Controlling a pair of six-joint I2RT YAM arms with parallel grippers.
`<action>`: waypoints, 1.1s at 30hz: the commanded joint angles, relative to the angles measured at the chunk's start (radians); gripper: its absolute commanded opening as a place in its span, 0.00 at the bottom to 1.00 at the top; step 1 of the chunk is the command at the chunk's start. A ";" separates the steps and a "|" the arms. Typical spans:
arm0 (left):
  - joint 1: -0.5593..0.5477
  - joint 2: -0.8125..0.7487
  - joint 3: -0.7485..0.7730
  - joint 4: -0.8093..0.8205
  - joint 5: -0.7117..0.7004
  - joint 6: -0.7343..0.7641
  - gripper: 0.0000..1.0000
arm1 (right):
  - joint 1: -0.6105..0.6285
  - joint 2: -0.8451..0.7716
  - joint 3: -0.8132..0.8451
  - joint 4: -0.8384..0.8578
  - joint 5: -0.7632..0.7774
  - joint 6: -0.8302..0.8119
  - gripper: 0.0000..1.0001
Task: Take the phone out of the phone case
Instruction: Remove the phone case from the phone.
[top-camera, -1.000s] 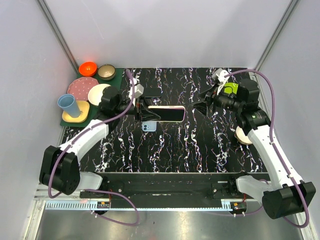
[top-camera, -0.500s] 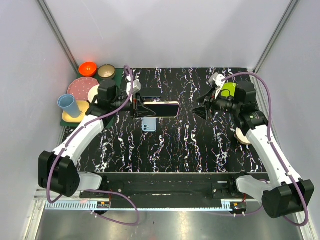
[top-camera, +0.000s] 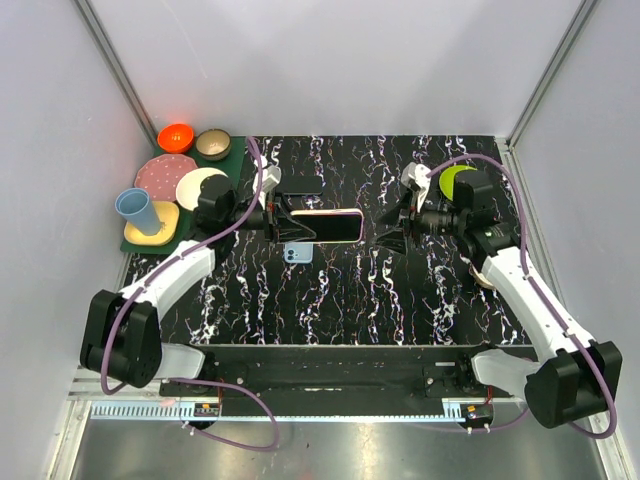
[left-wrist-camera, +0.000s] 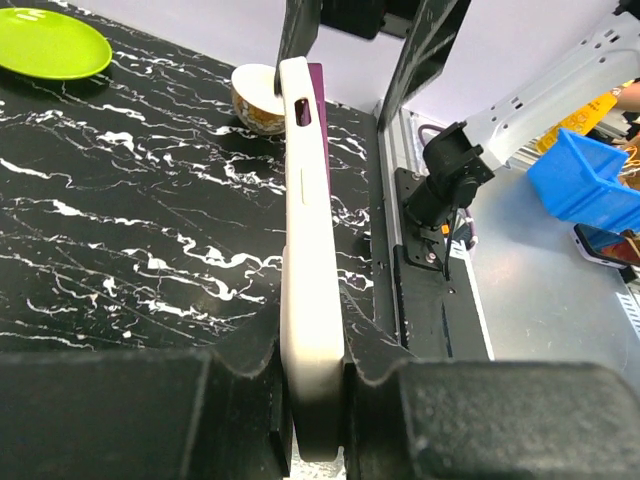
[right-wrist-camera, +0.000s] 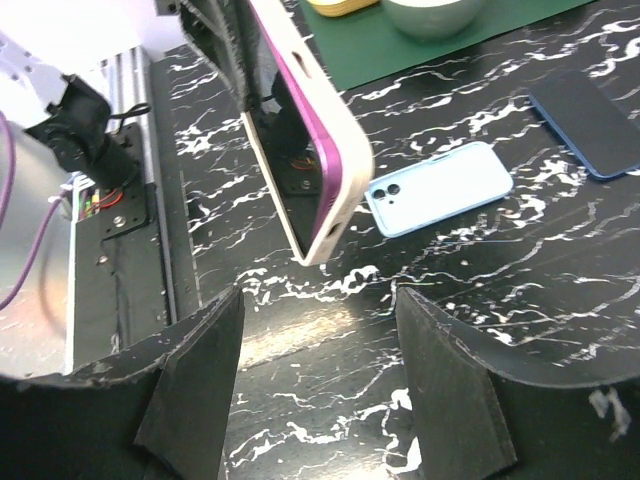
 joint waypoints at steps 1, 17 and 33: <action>-0.004 0.001 -0.017 0.310 0.055 -0.162 0.00 | 0.026 -0.026 -0.039 0.044 -0.074 -0.055 0.68; -0.025 0.020 -0.033 0.350 0.068 -0.177 0.00 | 0.078 0.006 -0.095 0.169 -0.081 -0.014 0.61; -0.030 0.023 -0.036 0.353 0.070 -0.173 0.00 | 0.086 0.006 -0.123 0.209 -0.090 -0.011 0.44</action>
